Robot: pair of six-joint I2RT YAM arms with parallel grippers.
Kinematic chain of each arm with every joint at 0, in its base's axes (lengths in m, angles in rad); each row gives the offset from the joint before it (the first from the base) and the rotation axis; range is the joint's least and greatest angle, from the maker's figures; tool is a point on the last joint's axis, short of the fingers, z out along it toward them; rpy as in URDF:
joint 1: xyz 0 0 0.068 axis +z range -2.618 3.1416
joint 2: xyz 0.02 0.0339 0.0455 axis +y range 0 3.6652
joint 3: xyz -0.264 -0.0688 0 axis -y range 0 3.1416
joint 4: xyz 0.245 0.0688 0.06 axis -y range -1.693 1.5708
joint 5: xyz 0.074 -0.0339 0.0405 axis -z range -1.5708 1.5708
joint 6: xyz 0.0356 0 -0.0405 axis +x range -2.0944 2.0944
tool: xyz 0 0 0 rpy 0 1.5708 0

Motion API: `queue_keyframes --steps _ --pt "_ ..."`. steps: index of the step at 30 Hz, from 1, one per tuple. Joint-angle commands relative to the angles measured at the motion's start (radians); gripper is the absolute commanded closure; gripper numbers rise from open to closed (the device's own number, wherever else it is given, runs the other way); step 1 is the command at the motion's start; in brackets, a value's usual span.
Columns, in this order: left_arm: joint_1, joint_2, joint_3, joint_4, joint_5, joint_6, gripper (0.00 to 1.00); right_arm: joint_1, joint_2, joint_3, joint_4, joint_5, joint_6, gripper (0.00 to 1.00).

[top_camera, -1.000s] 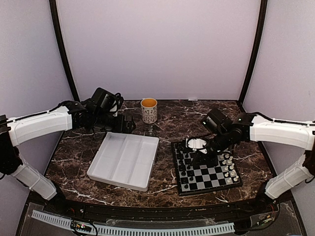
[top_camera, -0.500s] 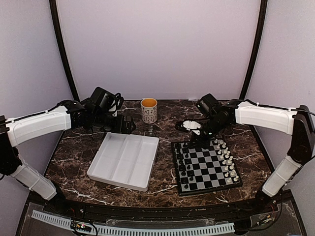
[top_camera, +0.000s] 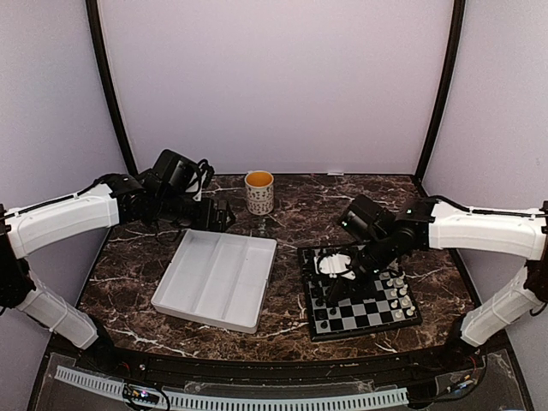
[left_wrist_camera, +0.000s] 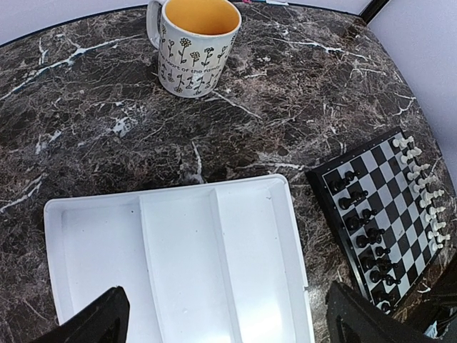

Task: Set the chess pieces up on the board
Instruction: Place the rook at a8.

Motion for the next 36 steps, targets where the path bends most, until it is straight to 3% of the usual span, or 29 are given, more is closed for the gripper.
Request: queue_keyframes --steps 1,15,36 --pt "0.001 -0.008 0.015 -0.019 0.005 0.016 0.01 0.062 0.003 -0.035 -0.005 0.035 -0.019 0.92" --pt "0.002 -0.040 -0.014 -0.020 0.010 0.006 0.01 0.175 0.201 0.063 -0.005 0.141 0.019 0.92" --pt "0.001 -0.051 -0.053 0.008 0.036 -0.004 0.01 0.218 0.277 0.092 -0.078 0.187 0.011 0.92"
